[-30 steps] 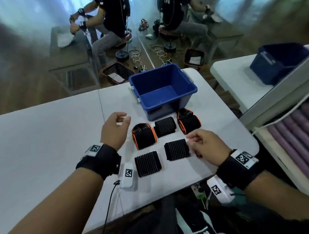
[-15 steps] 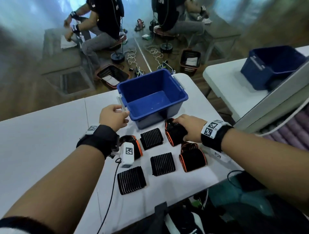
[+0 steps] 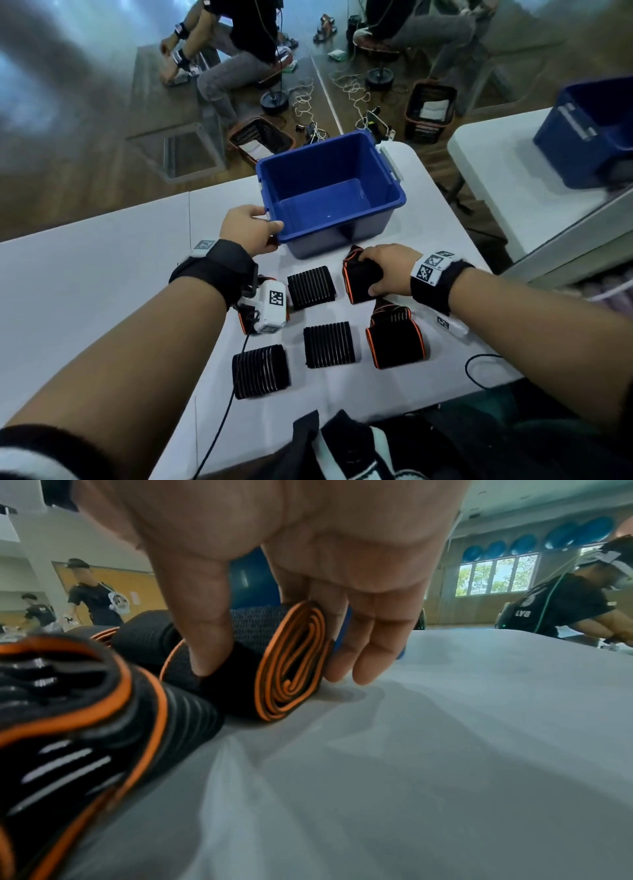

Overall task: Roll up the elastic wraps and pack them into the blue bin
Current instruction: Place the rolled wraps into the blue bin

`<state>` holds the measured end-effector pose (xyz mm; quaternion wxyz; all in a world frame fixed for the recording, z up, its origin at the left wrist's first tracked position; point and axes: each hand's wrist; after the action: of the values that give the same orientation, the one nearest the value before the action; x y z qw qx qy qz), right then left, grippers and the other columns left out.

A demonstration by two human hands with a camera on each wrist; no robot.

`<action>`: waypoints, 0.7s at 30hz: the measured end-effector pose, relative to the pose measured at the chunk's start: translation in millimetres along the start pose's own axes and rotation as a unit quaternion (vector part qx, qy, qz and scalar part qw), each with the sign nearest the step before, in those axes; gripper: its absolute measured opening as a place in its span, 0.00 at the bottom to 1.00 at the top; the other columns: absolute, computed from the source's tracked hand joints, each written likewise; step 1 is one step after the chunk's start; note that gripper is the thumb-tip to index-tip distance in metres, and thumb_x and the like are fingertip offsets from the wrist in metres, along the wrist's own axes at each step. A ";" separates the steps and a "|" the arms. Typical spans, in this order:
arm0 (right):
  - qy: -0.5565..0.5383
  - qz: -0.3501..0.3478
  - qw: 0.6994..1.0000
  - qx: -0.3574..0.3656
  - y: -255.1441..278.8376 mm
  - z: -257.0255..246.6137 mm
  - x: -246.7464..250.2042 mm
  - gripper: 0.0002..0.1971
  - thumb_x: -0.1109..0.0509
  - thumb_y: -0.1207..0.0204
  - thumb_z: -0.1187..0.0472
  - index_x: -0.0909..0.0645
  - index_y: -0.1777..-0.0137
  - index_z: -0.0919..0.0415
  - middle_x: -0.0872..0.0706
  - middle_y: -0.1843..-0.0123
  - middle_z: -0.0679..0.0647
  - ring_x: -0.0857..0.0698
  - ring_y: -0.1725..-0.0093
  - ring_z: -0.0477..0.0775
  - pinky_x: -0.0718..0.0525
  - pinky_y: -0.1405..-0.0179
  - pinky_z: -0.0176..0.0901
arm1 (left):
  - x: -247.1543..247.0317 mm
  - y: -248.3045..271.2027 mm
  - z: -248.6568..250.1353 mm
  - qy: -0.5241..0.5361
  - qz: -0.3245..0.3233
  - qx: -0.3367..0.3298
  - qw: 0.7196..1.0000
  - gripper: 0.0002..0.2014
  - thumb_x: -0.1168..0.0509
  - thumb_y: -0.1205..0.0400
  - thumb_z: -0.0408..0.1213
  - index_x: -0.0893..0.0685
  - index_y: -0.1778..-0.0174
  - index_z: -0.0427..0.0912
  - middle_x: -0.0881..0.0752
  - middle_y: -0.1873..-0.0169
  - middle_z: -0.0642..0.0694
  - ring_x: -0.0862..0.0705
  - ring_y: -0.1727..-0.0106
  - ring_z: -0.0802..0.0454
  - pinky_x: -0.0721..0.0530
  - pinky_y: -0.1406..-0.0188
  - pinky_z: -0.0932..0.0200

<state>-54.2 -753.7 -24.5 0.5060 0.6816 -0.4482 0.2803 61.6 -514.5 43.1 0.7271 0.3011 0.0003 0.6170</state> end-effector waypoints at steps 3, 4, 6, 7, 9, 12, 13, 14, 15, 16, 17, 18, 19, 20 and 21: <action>-0.034 0.013 0.999 -0.010 5.1 4.6 -1.1 0.32 0.18 0.34 0.50 0.23 0.30 0.51 0.14 0.40 0.52 0.16 0.42 0.56 0.17 0.43 0.47 | -1.2 -0.5 4.0 -0.004 -0.006 0.006 1.000 0.21 0.26 0.21 0.27 0.20 0.32 0.35 0.13 0.42 0.30 0.10 0.46 0.33 0.09 0.50 0.40; -0.049 0.017 0.999 -0.016 8.4 6.6 -1.0 0.31 0.17 0.35 0.50 0.23 0.33 0.50 0.13 0.42 0.51 0.15 0.43 0.55 0.16 0.44 0.48 | -1.5 -0.6 5.1 -0.001 -0.007 0.007 1.000 0.21 0.27 0.20 0.27 0.20 0.31 0.35 0.13 0.42 0.30 0.10 0.46 0.33 0.09 0.49 0.40; -0.080 0.028 0.996 -0.028 16.8 12.1 0.7 0.29 0.16 0.37 0.51 0.21 0.37 0.48 0.13 0.45 0.50 0.15 0.46 0.54 0.15 0.46 0.48 | -2.8 -1.9 6.3 0.006 -0.008 0.010 1.000 0.21 0.27 0.20 0.26 0.21 0.31 0.34 0.13 0.42 0.30 0.11 0.45 0.32 0.10 0.50 0.40; -0.095 0.035 0.994 -0.032 21.9 15.3 3.0 0.28 0.16 0.38 0.51 0.21 0.38 0.47 0.13 0.47 0.49 0.14 0.47 0.54 0.15 0.47 0.48 | -4.0 -2.4 7.2 0.008 -0.009 0.011 1.000 0.21 0.27 0.20 0.26 0.21 0.30 0.33 0.14 0.43 0.31 0.11 0.45 0.32 0.10 0.51 0.40; -0.117 0.049 0.991 -0.034 34.5 20.9 12.1 0.27 0.15 0.39 0.52 0.20 0.40 0.47 0.12 0.49 0.48 0.14 0.48 0.53 0.15 0.49 0.46 | -6.3 -3.8 9.1 0.008 -0.015 0.012 1.000 0.21 0.28 0.20 0.26 0.21 0.31 0.35 0.13 0.44 0.31 0.11 0.45 0.33 0.10 0.51 0.41; -0.146 0.071 0.987 -0.020 56.8 28.3 36.7 0.27 0.15 0.39 0.52 0.20 0.40 0.44 0.12 0.50 0.45 0.14 0.51 0.47 0.16 0.49 0.41 | -12.1 -5.8 12.7 0.008 -0.028 0.006 1.000 0.20 0.28 0.19 0.25 0.20 0.32 0.36 0.13 0.47 0.33 0.11 0.49 0.35 0.09 0.54 0.42; -0.156 0.082 0.984 -0.013 65.0 29.5 48.1 0.26 0.15 0.39 0.53 0.20 0.42 0.43 0.12 0.51 0.42 0.14 0.52 0.43 0.17 0.52 0.37 | -14.5 -6.3 13.4 0.008 -0.033 0.002 0.999 0.20 0.28 0.19 0.25 0.20 0.32 0.36 0.13 0.49 0.34 0.12 0.51 0.36 0.09 0.55 0.43; -0.163 0.095 0.982 -0.005 73.0 30.0 61.4 0.25 0.14 0.39 0.54 0.20 0.44 0.42 0.13 0.52 0.41 0.14 0.53 0.39 0.19 0.54 0.32 | -17.1 -6.5 14.1 0.007 -0.038 -0.002 0.999 0.19 0.29 0.19 0.25 0.21 0.32 0.36 0.13 0.50 0.34 0.12 0.52 0.36 0.09 0.56 0.44; -0.168 0.108 0.980 0.003 79.9 29.5 75.4 0.25 0.14 0.39 0.54 0.20 0.45 0.42 0.13 0.53 0.40 0.15 0.54 0.37 0.20 0.56 0.30 | -19.7 -7.0 14.2 0.005 -0.043 -0.004 0.999 0.20 0.29 0.19 0.25 0.21 0.32 0.36 0.14 0.51 0.34 0.12 0.52 0.36 0.09 0.56 0.43; -0.172 0.122 0.977 0.011 86.1 28.4 90.7 0.24 0.14 0.39 0.54 0.19 0.45 0.42 0.13 0.53 0.39 0.15 0.55 0.37 0.21 0.57 0.29 | -22.1 -7.1 14.0 0.004 -0.048 -0.006 0.999 0.20 0.29 0.20 0.24 0.21 0.32 0.36 0.14 0.52 0.35 0.13 0.53 0.37 0.09 0.55 0.43; -0.175 0.138 0.975 0.018 91.1 26.5 106.0 0.24 0.14 0.39 0.55 0.19 0.45 0.43 0.13 0.53 0.39 0.15 0.55 0.37 0.21 0.58 0.28 | -24.7 -7.0 13.9 0.005 -0.052 -0.008 0.999 0.20 0.29 0.20 0.24 0.21 0.32 0.36 0.14 0.53 0.35 0.13 0.54 0.37 0.09 0.54 0.42; -0.177 0.154 0.972 0.023 94.3 25.2 120.6 0.25 0.13 0.39 0.56 0.19 0.44 0.43 0.13 0.53 0.40 0.16 0.55 0.37 0.22 0.59 0.26 | -26.8 -6.8 13.5 0.005 -0.056 -0.011 0.998 0.20 0.28 0.20 0.24 0.21 0.32 0.36 0.14 0.53 0.35 0.13 0.55 0.38 0.09 0.53 0.41; -0.179 0.172 0.968 0.027 95.5 24.1 134.1 0.25 0.13 0.39 0.56 0.18 0.44 0.44 0.13 0.53 0.41 0.16 0.55 0.36 0.22 0.60 0.24 | -29.1 -6.7 13.1 0.004 -0.060 -0.012 0.998 0.20 0.28 0.20 0.24 0.21 0.32 0.36 0.14 0.54 0.35 0.14 0.55 0.38 0.09 0.52 0.41; -0.185 0.189 0.964 0.030 94.7 22.4 146.7 0.25 0.13 0.39 0.57 0.18 0.43 0.46 0.13 0.53 0.42 0.16 0.57 0.37 0.23 0.61 0.22 | -30.6 -6.4 12.5 0.003 -0.063 -0.015 0.998 0.21 0.28 0.20 0.25 0.21 0.32 0.36 0.15 0.54 0.35 0.14 0.56 0.39 0.09 0.51 0.39; -0.190 0.205 0.960 0.035 92.2 21.0 158.0 0.25 0.13 0.39 0.57 0.18 0.43 0.47 0.13 0.53 0.43 0.15 0.59 0.37 0.23 0.63 0.21 | -32.0 -5.5 11.8 0.001 -0.067 -0.018 0.998 0.21 0.28 0.20 0.25 0.20 0.32 0.36 0.15 0.55 0.36 0.14 0.57 0.39 0.09 0.50 0.38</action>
<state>-68.4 -833.0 141.1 0.3196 0.6327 -0.6561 0.2590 63.3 -548.8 38.5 0.7718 0.2867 0.0104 0.5675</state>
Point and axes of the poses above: each hand's wrist, its own y-axis away from the middle knuckle, its own x-axis out of the back of the hand, z = x × y
